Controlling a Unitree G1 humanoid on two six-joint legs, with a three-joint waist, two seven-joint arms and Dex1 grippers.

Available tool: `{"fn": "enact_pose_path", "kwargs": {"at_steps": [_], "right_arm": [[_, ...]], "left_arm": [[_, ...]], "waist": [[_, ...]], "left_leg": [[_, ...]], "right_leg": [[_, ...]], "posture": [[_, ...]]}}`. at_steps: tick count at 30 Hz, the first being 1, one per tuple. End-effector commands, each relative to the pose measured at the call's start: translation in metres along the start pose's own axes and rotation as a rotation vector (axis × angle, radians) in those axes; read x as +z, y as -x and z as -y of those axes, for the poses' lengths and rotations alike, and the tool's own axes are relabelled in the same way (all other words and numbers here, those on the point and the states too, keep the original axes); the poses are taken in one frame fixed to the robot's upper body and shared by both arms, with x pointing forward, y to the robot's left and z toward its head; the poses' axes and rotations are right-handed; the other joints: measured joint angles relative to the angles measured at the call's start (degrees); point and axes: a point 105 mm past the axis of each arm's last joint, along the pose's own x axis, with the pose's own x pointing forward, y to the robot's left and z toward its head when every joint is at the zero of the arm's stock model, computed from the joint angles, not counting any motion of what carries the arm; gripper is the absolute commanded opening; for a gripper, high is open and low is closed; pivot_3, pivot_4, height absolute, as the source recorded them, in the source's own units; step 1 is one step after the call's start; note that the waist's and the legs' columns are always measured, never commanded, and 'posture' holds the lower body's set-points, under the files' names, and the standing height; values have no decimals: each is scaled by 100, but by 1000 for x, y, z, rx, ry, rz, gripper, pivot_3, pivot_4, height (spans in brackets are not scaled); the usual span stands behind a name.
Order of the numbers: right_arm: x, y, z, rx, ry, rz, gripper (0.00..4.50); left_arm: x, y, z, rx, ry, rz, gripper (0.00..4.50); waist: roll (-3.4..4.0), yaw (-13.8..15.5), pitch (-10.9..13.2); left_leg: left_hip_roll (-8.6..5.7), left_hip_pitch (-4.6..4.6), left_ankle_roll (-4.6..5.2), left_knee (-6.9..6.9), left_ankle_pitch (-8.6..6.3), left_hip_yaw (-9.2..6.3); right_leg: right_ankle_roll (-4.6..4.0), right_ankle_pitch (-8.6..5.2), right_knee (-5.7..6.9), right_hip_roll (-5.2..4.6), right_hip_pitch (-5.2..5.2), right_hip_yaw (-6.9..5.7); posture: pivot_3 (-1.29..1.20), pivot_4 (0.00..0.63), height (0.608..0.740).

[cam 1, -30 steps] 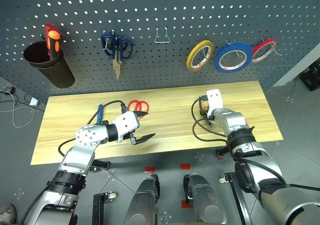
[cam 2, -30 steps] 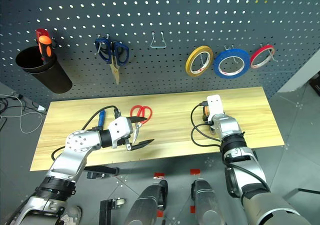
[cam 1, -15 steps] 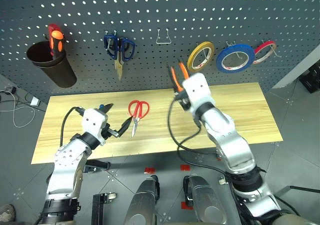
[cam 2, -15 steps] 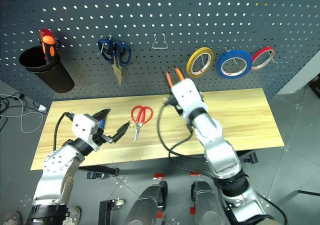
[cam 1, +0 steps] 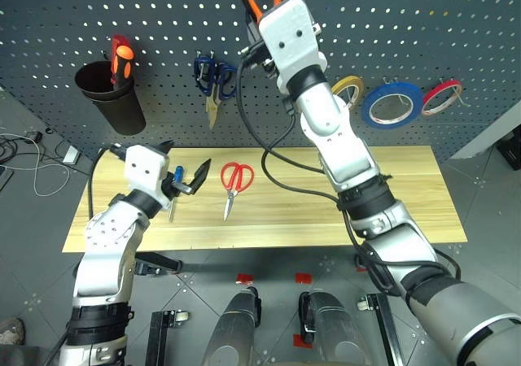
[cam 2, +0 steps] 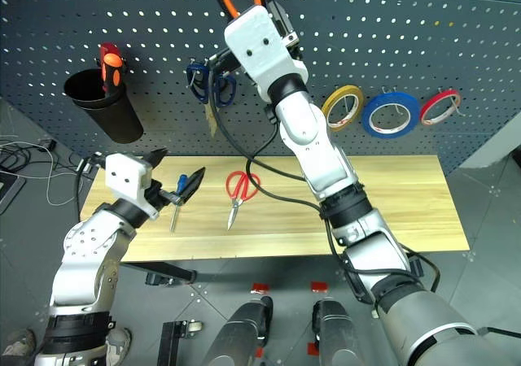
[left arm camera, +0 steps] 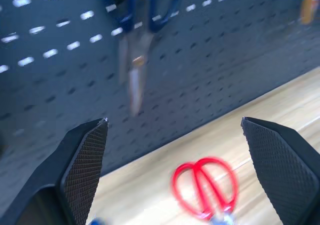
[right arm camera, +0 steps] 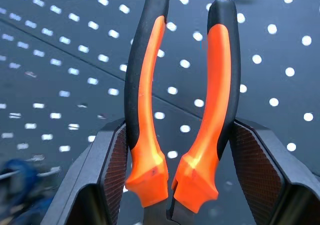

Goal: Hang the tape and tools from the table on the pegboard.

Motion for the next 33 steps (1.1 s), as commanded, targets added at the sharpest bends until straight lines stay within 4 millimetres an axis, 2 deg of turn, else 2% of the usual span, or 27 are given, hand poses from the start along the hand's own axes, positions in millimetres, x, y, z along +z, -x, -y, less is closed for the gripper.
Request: {"fn": "enact_pose_path", "kwargs": {"at_steps": [1, 10, 19, 33], "right_arm": [[20, -15, 13, -56, -2, 104, 2764], [0, -27, 15, -103, -32, 50, 2764], [-42, -14, 3, -118, -79, -90, 2763], [-78, 7, -8, -116, -136, -231, 2758]], "left_arm": [[15, -9, 11, -94, -43, 27, 4500], [18, -16, 9, -129, -57, 21, 4500], [13, -14, 16, -147, -45, 9, 4500], [4, -16, 16, -132, -38, -1, 4500]], "waist": [[1, -2, 3], [10, -52, 31], [13, -91, 41], [15, -96, 48]], "left_leg": [[0, 0, 0, -2, 0, 1], [5, 0, -1, -30, 2, 7], [6, 2, 2, -50, 5, 5], [5, 5, 6, -59, 17, 4]], "right_leg": [[-1, 0, -1, 0, -1, 1], [-16, -9, -2, 1, -12, 7], [-22, -13, -7, 0, -12, 5], [-23, -13, -3, -3, -11, 2]], "posture": [[94, 268, 740], [117, 336, 740], [136, 352, 740], [110, 342, 740]]}}
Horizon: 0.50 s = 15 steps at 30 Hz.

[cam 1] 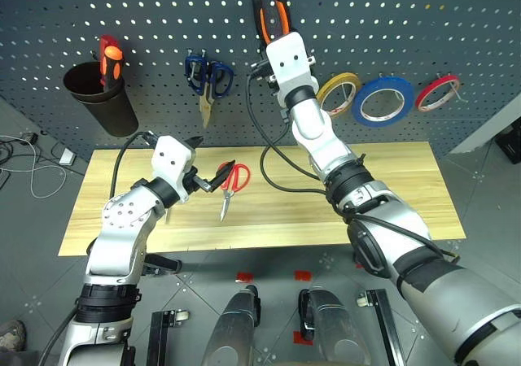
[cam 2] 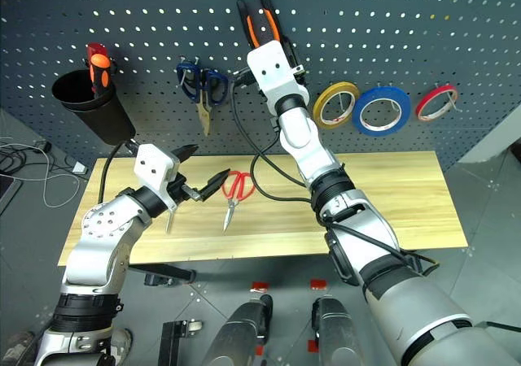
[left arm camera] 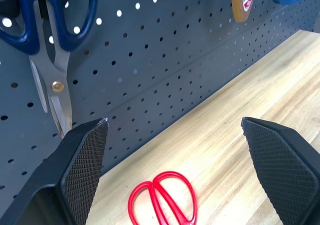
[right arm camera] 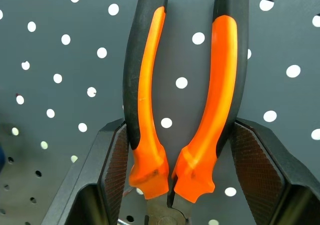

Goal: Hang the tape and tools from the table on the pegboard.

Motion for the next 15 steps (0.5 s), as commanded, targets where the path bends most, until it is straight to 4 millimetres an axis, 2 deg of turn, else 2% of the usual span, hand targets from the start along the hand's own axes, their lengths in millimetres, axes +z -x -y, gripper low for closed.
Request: {"fn": "enact_pose_path", "kwargs": {"at_steps": [1, 2, 7, 9, 13, 14, 15], "right_arm": [[-3, 0, 9, -42, -76, -33, 2758], [-5, 1, 10, -49, -92, -42, 2758], [-13, 6, 10, -54, -132, -82, 4348], [-16, 10, 9, -42, -144, -98, 4433], [-16, 31, 3, 12, -202, -129, 4433], [-17, 38, 2, 29, -217, -144, 4433], [-21, 53, -3, 81, -229, -176, 4433]], "left_arm": [[2, 1, -1, 16, -18, 20, 4500], [1, 0, -1, 18, -18, 18, 4500], [-8, -1, 1, 34, 4, -8, 4500], [-15, -1, 1, 46, 20, -36, 4500], [-38, 6, 3, 94, 46, -146, 4500], [-42, 7, 3, 111, 46, -167, 4500], [-51, 10, 4, 133, 53, -217, 4500]], "waist": [[0, -5, 0], [0, -8, 0], [0, 2, 0], [0, -10, -1], [0, -16, -3], [0, -8, -3], [1, -5, -3]], "left_leg": [[-1, 0, 0, 0, 0, 2], [-1, 0, 0, 0, 0, 2], [-1, 2, 1, 0, 2, -4], [-1, 3, 1, 0, 2, -3], [0, 6, 3, -7, 2, -5], [0, 5, 2, -8, 2, -4], [0, 4, 2, -8, 2, -7]], "right_leg": [[0, 0, 0, -1, 0, 1], [0, 0, 0, -1, 0, 1], [0, 0, 2, -2, 3, -3], [0, 0, 2, -2, 4, -3], [0, -1, -6, -2, 6, -3], [1, -1, -8, -2, 5, -3], [1, -1, -14, -2, 6, -4]], "posture": [[110, 342, 740], [105, 341, 740], [92, 339, 740], [80, 335, 740], [64, 330, 740], [61, 329, 740], [55, 326, 740]]}}
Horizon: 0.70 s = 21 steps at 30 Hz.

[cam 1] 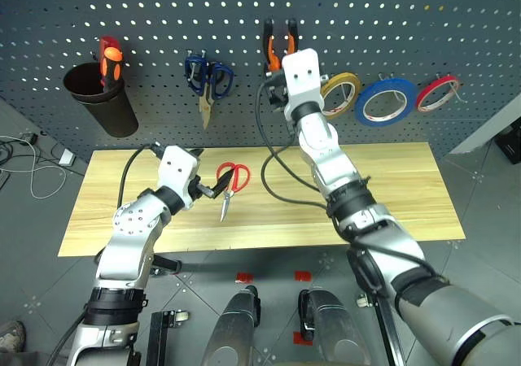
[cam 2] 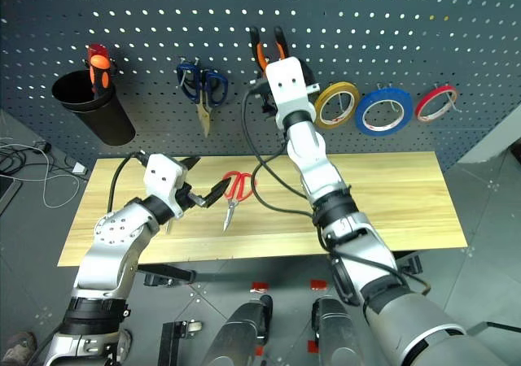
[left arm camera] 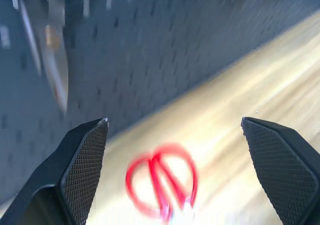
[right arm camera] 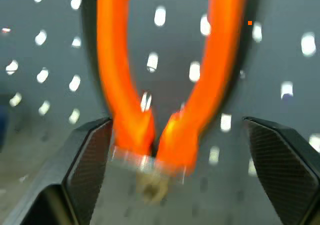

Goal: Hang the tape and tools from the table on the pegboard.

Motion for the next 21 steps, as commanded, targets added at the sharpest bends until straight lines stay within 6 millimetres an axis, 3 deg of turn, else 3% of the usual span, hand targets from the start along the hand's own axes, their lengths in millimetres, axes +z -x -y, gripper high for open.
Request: {"fn": "enact_pose_path", "kwargs": {"at_steps": [1, 4, 8, 10, 15, 21], "right_arm": [[6, 28, -9, 111, -38, -32, 4433], [-2, 58, -20, 228, -85, -107, 4433], [-20, 134, -49, 548, -189, -284, 4433], [-23, 155, -55, 628, -233, -347, 4433], [-23, 172, -62, 712, -241, -404, 4433], [-23, 174, -62, 737, -237, -420, 4433]], "left_arm": [[-15, 4, 0, 64, -2, -91, 4500], [-30, 7, 0, 99, -5, -184, 4500], [-59, 6, 11, 80, -1, -350, 4500], [-67, -2, 16, 67, -4, -390, 4500], [-84, -20, 24, 67, 16, -477, 4500], [-97, -38, 36, 86, 57, -532, 4500]], "waist": [[0, 8, 0], [1, -19, 1], [2, -23, -3], [3, -35, -3], [-1, -33, -5], [-4, -25, -6]], "left_leg": [[0, -5, 0, 0, 0, 1], [-1, -6, 8, -1, -5, -1], [2, -6, 21, -7, -13, -9], [2, -6, 22, -9, -14, -12], [0, -4, 21, 0, -9, -18], [-4, -5, 14, 0, -2, -22]], "right_leg": [[0, 0, -5, 0, -2, 0], [1, 0, -17, 0, 0, 3], [5, -2, -25, 3, 2, -3], [7, -4, -29, 2, 5, -6], [15, 0, -30, 1, 9, -13], [24, 8, -33, -2, 12, -21]], "posture": [[55, 326, 740], [46, 321, 740], [24, 317, 740], [11, 314, 740], [-8, 310, 740], [-20, 306, 740]]}}
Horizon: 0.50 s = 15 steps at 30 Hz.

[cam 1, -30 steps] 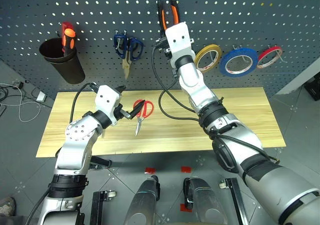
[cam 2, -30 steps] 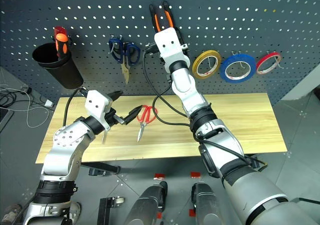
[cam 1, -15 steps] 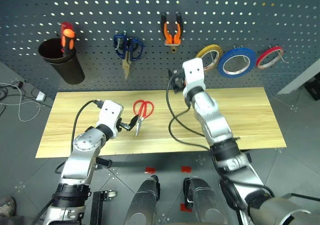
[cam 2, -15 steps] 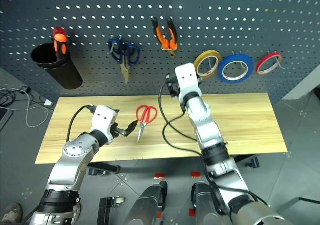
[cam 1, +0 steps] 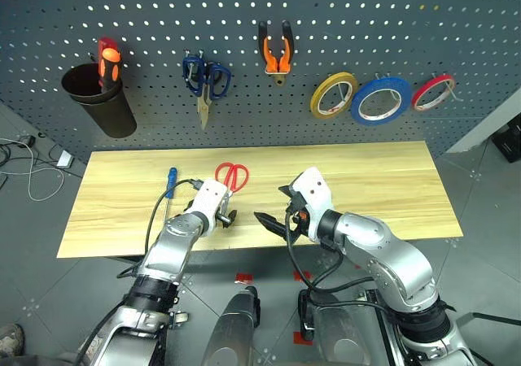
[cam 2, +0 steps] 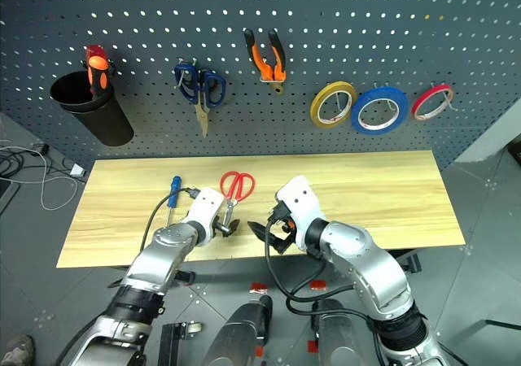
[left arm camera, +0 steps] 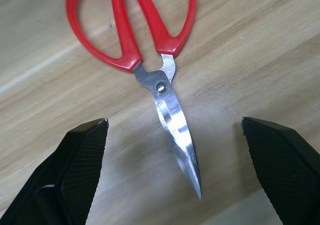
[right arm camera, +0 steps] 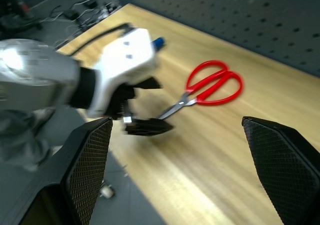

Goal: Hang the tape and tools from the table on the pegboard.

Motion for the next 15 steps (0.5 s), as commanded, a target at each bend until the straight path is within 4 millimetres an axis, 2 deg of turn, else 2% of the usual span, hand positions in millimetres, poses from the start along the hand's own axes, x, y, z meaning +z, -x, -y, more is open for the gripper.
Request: {"fn": "enact_pose_path", "kwargs": {"at_steps": [1, 2, 6, 10, 15], "right_arm": [[10, 4, -7, 39, 28, 33, 4433], [10, 5, -5, 39, 33, 30, 4433], [10, 9, 1, 53, 24, 20, 4500], [8, 14, 3, 95, 16, -6, 4500], [6, 18, 7, 115, 35, -30, 4500]], "left_arm": [[-6, -8, 6, 20, 37, -40, 4500], [-11, -10, 10, 19, 71, -67, 4500], [-29, -12, 15, 4, 130, -150, 3680], [-46, -10, 11, 6, 180, -218, 2414], [-53, -9, 3, 36, 236, -242, 976]], "waist": [[0, 0, -1], [-2, 2, -3], [-4, -3, -15], [-5, -16, -31], [-5, -20, -37]], "left_leg": [[0, 0, -3, -1, 1, 1], [-3, 0, -11, -1, 6, 1], [-2, 0, -13, -1, 8, 0], [-1, 5, -5, -1, 3, 0], [1, 14, 6, 0, -3, 0]], "right_leg": [[1, 1, -2, 0, 0, 0], [1, 0, -3, -2, 4, 0], [2, 1, -21, -2, 13, -2], [6, 4, -21, -1, 17, -2], [10, 6, -20, 0, 21, -2]], "posture": [[-22, 303, 740], [-22, 303, 740], [-27, 300, 740], [-31, 299, 740], [-31, 300, 740]]}}
